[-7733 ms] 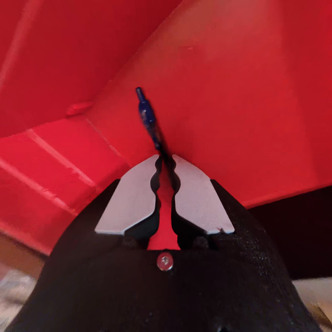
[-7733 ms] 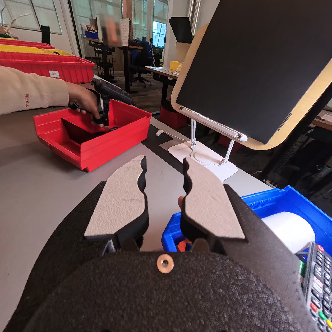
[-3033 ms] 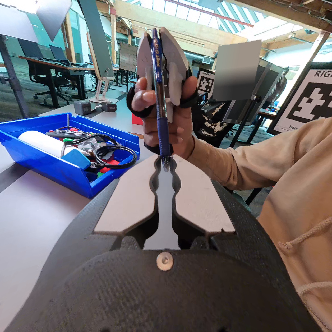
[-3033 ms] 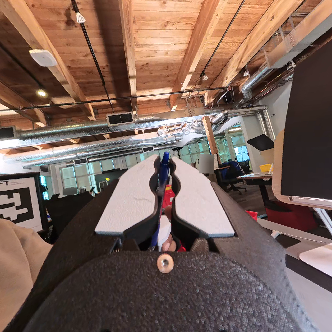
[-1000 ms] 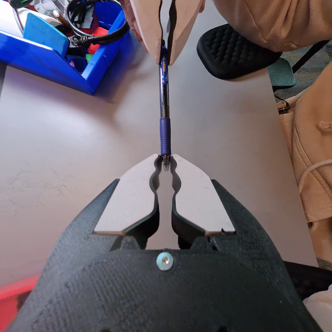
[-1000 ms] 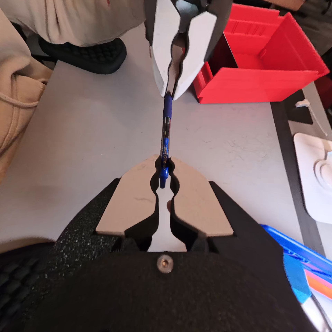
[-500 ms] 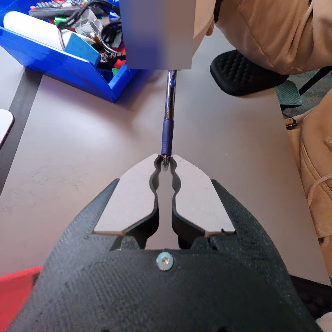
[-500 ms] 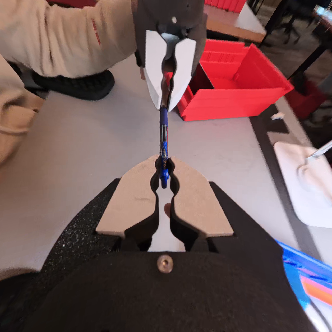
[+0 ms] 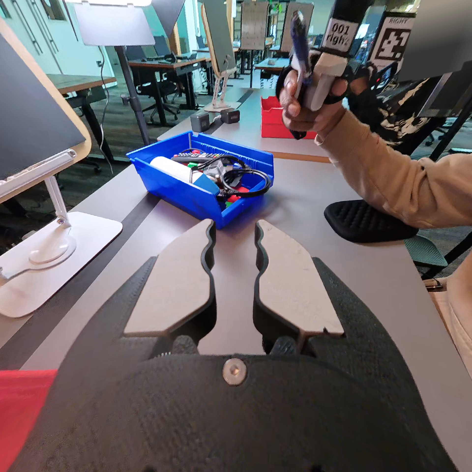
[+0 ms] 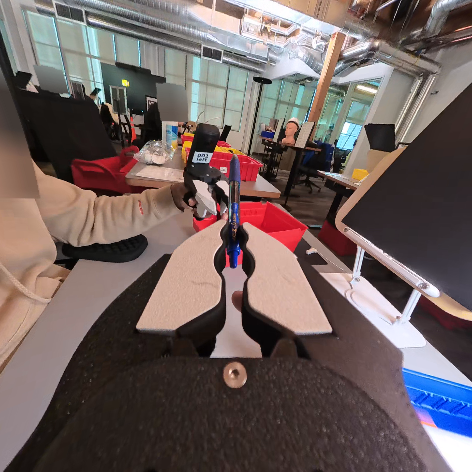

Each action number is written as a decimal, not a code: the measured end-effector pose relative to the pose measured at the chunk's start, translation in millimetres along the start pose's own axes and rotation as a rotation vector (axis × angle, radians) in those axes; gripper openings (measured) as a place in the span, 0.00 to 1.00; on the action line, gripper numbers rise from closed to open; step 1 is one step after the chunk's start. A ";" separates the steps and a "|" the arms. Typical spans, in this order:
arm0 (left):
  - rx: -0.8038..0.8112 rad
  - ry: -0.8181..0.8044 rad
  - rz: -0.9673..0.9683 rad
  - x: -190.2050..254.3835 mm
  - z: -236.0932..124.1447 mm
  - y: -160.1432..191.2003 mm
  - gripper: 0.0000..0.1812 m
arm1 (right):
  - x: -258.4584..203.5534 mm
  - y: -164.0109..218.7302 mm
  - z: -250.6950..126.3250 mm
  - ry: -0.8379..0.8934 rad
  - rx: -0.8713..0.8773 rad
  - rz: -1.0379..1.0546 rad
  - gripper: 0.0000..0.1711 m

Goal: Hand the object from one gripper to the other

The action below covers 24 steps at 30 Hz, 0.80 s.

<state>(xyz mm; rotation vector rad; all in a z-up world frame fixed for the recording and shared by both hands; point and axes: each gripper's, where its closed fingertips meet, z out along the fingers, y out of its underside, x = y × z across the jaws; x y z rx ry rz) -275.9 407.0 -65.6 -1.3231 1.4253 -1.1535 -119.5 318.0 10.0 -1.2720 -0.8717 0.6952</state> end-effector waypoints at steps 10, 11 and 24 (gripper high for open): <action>0.427 0.173 -0.029 63.9 12.3 -71.4 0.17 | -35.8 18.2 76.8 -0.178 0.162 0.171 0.04; 0.448 0.172 -0.023 66.0 9.5 -75.6 0.13 | -42.0 24.5 86.9 -0.199 0.165 0.198 0.04; 0.231 0.040 -0.017 41.8 -15.6 -70.2 0.07 | -41.9 69.1 98.7 -0.096 -0.159 -0.018 0.09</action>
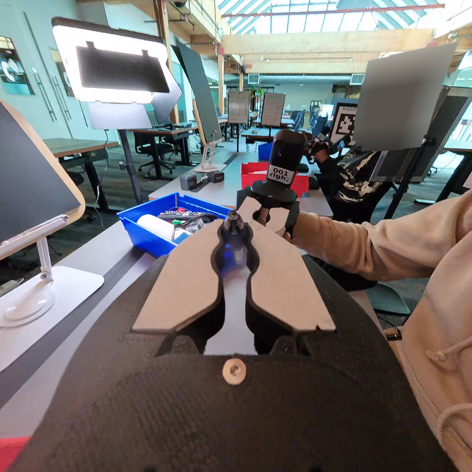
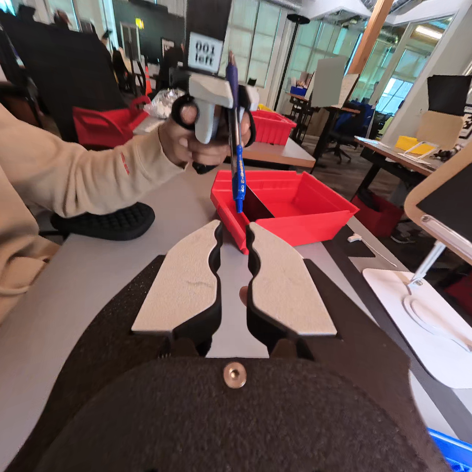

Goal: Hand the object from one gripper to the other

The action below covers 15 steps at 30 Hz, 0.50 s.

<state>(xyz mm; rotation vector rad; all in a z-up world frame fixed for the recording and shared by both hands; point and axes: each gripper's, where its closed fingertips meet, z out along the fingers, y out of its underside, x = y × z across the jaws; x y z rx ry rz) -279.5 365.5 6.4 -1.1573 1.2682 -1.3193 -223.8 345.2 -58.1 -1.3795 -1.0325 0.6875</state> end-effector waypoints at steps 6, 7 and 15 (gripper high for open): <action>-0.086 0.040 0.012 10.8 13.0 16.2 0.07 | -7.2 20.7 20.1 0.008 -0.095 -0.054 0.08; -0.095 0.046 0.011 11.8 14.9 18.8 0.07 | -8.9 22.0 21.7 0.003 -0.101 -0.057 0.08; -0.031 0.022 0.002 8.3 16.7 12.9 0.13 | -14.6 21.8 23.1 -0.018 -0.130 -0.077 0.03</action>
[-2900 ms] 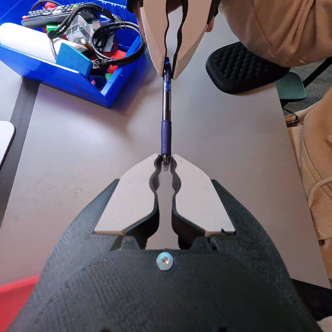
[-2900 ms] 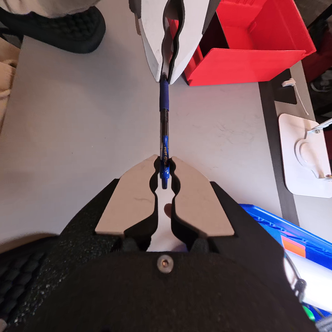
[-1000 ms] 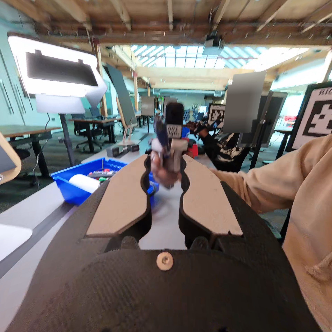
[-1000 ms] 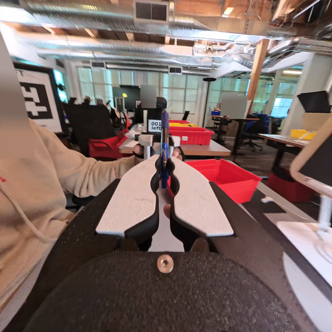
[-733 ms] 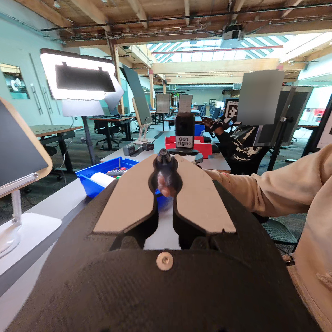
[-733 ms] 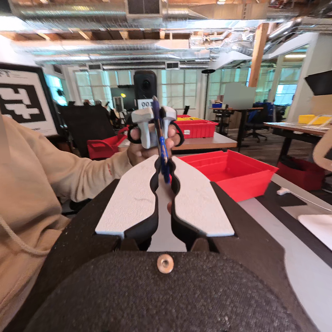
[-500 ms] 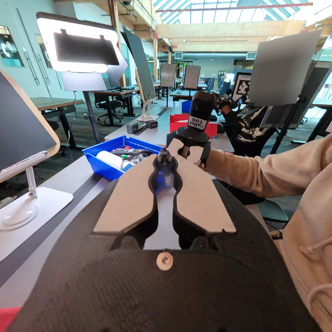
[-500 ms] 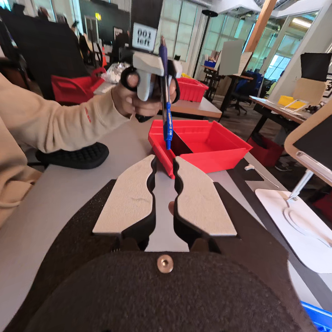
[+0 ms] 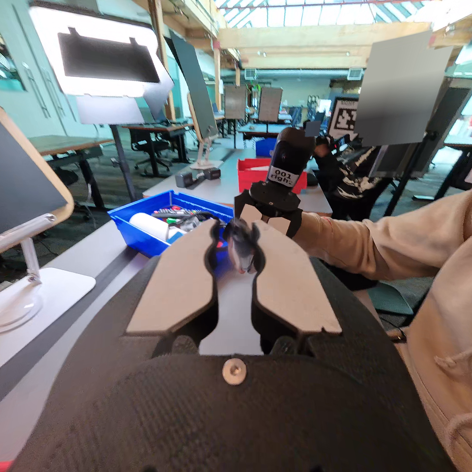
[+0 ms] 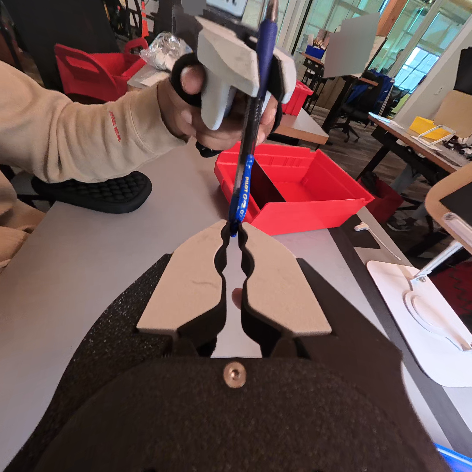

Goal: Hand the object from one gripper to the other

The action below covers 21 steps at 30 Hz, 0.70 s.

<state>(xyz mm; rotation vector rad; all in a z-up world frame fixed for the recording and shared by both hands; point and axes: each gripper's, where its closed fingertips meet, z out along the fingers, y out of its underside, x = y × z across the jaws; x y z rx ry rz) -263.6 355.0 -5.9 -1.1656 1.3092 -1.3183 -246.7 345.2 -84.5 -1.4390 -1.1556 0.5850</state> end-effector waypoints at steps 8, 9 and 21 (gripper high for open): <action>0.112 -0.096 -0.002 -21.6 -32.6 -25.8 0.19 | 50.2 -58.0 -86.2 0.158 0.382 0.114 0.03; 0.111 -0.098 -0.004 -22.2 -32.5 -25.4 0.18 | 55.4 -67.2 -101.9 0.173 0.454 0.134 0.03; 0.023 -0.131 0.026 -27.1 -18.5 -4.8 0.16 | 98.8 -63.6 -162.6 0.439 0.407 0.194 0.03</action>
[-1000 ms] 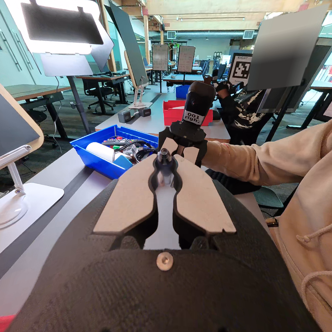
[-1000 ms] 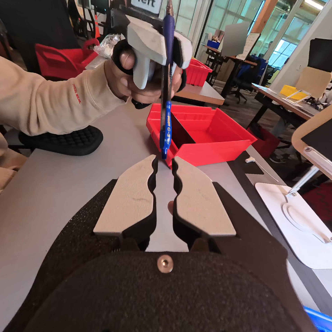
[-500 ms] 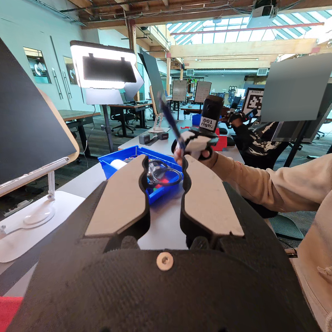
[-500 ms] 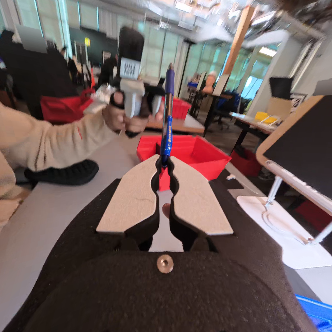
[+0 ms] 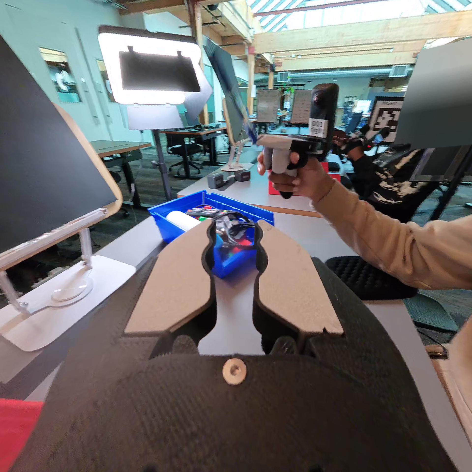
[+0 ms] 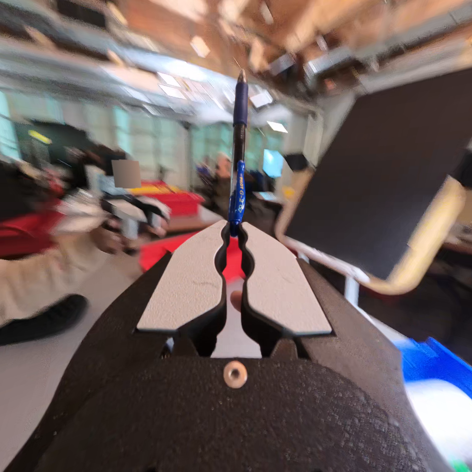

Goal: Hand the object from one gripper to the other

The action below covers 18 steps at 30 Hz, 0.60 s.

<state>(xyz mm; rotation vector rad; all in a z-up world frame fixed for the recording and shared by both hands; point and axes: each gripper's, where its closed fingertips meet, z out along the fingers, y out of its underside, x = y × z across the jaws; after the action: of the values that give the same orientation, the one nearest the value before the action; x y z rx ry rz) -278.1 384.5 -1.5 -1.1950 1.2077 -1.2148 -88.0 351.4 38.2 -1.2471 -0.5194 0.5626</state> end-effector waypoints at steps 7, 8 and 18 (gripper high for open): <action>0.061 -0.161 0.046 -27.5 -15.4 -10.9 0.12 | 119.9 88.5 -55.8 0.666 -0.520 0.030 0.04; 0.069 -0.166 0.049 -28.5 -16.5 -12.0 0.11 | 128.0 101.8 -60.4 0.704 -0.562 0.035 0.04; 0.081 -0.247 0.139 -42.2 -26.5 -14.2 0.03 | 105.4 182.9 -11.3 0.491 -0.705 -0.022 0.18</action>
<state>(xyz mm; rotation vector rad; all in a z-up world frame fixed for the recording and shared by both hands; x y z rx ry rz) -304.5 426.7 12.6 -1.1445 1.0297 -0.9726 -21.7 452.1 -135.4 -1.9736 -0.3138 0.0214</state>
